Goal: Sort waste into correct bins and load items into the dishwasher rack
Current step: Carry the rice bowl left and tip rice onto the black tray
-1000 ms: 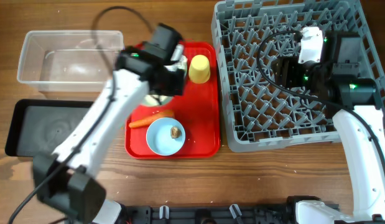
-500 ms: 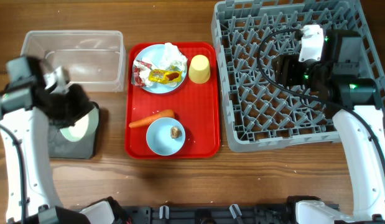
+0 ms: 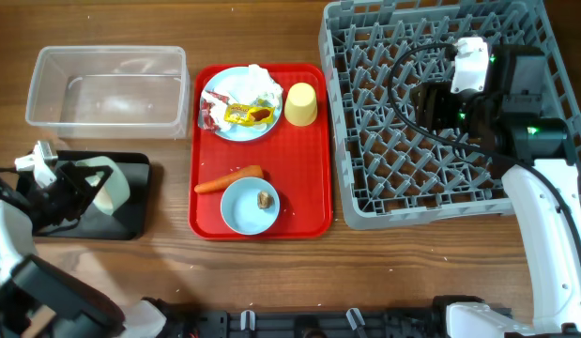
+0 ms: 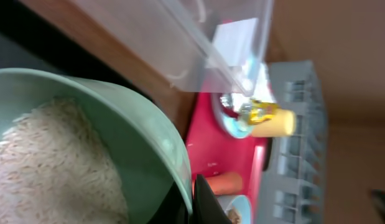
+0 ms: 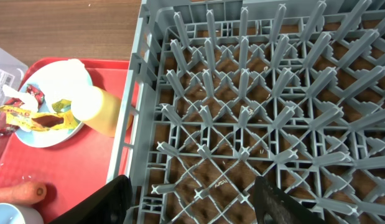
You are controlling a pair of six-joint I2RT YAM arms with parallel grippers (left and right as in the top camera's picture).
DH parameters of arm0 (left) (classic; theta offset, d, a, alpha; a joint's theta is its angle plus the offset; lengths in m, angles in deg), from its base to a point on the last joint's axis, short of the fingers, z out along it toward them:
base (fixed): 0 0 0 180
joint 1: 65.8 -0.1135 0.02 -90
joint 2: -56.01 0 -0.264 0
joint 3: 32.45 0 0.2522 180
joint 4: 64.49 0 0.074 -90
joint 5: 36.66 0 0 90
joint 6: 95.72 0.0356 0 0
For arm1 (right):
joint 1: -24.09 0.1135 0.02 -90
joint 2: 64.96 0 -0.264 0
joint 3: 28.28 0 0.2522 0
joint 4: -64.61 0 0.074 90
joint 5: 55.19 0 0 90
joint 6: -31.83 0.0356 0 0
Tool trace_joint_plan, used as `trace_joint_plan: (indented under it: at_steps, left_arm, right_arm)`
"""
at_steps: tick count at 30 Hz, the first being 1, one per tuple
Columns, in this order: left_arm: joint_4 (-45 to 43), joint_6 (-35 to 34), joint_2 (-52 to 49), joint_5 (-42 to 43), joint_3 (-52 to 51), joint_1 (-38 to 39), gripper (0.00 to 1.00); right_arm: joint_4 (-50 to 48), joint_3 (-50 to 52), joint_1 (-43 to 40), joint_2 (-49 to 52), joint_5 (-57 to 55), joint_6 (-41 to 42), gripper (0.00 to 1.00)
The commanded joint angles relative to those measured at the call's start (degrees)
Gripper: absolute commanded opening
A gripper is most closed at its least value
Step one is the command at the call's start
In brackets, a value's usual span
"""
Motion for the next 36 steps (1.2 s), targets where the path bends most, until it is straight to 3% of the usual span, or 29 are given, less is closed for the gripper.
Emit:
trace_joint_plan:
  at_steps: [1, 10, 23, 33, 36]
  left_arm:
    - [-0.17, 5.86, -4.20, 13.44, -0.39, -3.39, 0.04]
    - [4.26, 5.44, -8.07, 32.44, -0.39, -8.72, 0.04]
    - [7.56, -1.73, -8.07, 35.43, -0.37, -8.96, 0.04]
    - [8.46, -1.68, -8.04, 35.43, -0.37, -11.23, 0.04]
    - [9.57, 1.49, -6.80, 35.39, -0.37, -10.60, 0.04]
  right_arm:
    - [-0.02, -1.22, -0.11, 0.22, 0.72, -0.17, 0.65]
    - [0.11, -1.20, -0.09, 0.22, 0.72, -0.24, 0.65]
    - [0.26, -0.94, -0.09, 0.33, 0.72, -0.26, 0.65]
    - [0.48, -0.94, -0.11, 0.33, 0.72, -0.17, 0.65]
    - [0.26, -0.94, -0.11, 0.33, 0.72, -0.13, 0.65]
